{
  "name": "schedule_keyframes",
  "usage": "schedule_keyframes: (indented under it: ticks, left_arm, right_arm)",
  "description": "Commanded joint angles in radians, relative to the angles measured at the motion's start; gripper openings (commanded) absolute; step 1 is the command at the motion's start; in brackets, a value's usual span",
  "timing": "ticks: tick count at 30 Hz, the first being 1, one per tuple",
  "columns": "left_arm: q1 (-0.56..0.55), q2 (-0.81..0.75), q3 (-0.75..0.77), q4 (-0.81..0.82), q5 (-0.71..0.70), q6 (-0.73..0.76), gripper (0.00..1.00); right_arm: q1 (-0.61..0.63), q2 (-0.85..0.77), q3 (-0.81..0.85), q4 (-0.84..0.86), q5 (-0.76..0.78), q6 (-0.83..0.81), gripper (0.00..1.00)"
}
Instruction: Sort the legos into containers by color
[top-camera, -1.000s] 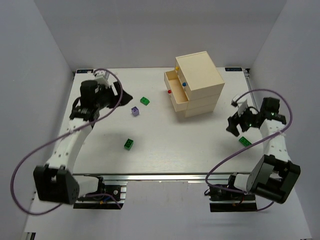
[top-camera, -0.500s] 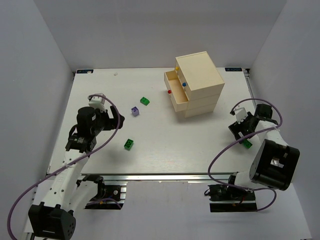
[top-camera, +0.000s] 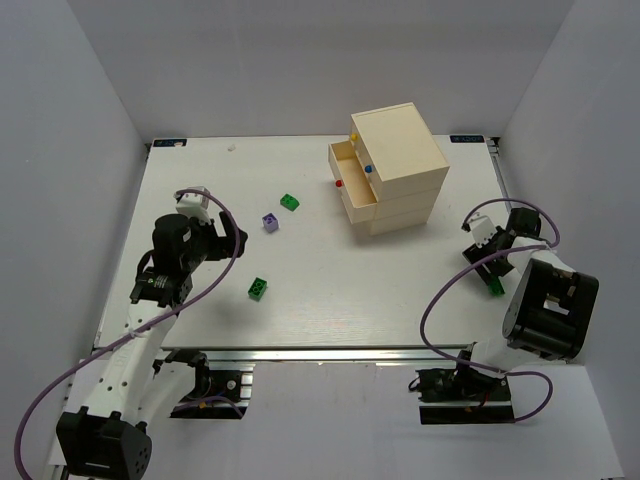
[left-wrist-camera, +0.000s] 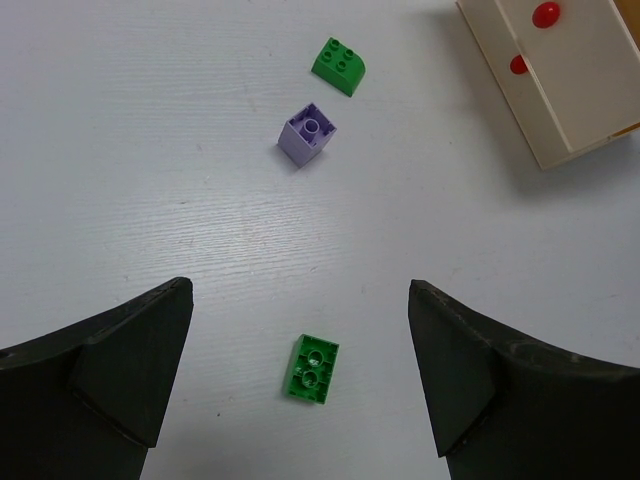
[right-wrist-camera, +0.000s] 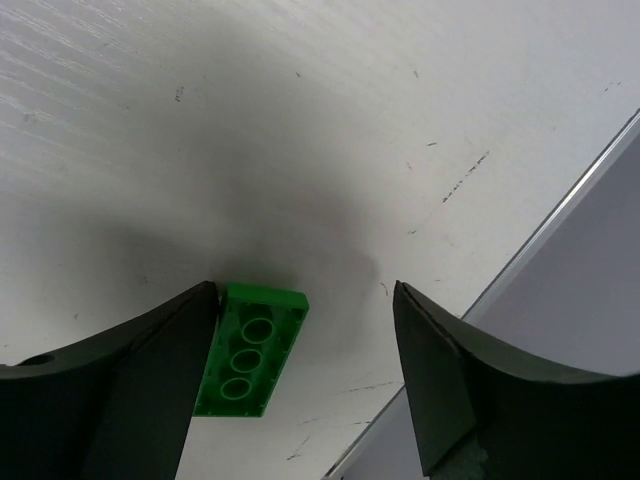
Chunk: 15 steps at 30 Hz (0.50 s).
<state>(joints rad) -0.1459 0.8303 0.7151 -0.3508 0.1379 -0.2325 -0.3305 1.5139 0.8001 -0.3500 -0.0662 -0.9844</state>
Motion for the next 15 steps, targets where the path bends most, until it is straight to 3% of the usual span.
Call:
schedule_keyframes:
  ticks: [1,6,8,11,15]
  left_arm:
    - [-0.003,-0.002,0.003,0.007,-0.011,0.010,0.98]
    - [-0.003,0.009,0.000,0.006,-0.009,0.009,0.98]
    - [-0.003,0.015,0.000,0.004,-0.008,0.009,0.98]
    - [-0.003,0.023,0.001,0.003,-0.008,0.009,0.98]
    - [-0.003,0.027,-0.002,0.004,-0.008,0.007,0.98]
  right_arm:
    - [-0.007,0.045,-0.038,-0.003,0.026,-0.034,0.72]
    - [-0.012,0.087,0.005,-0.128,-0.058,-0.037,0.59]
    - [-0.016,0.104,0.022,-0.190,-0.084,-0.030,0.58]
    - [-0.019,0.083,0.014,-0.172,-0.090,0.021,0.63]
    - [-0.022,0.011,-0.044,-0.060,-0.069,0.142,0.84]
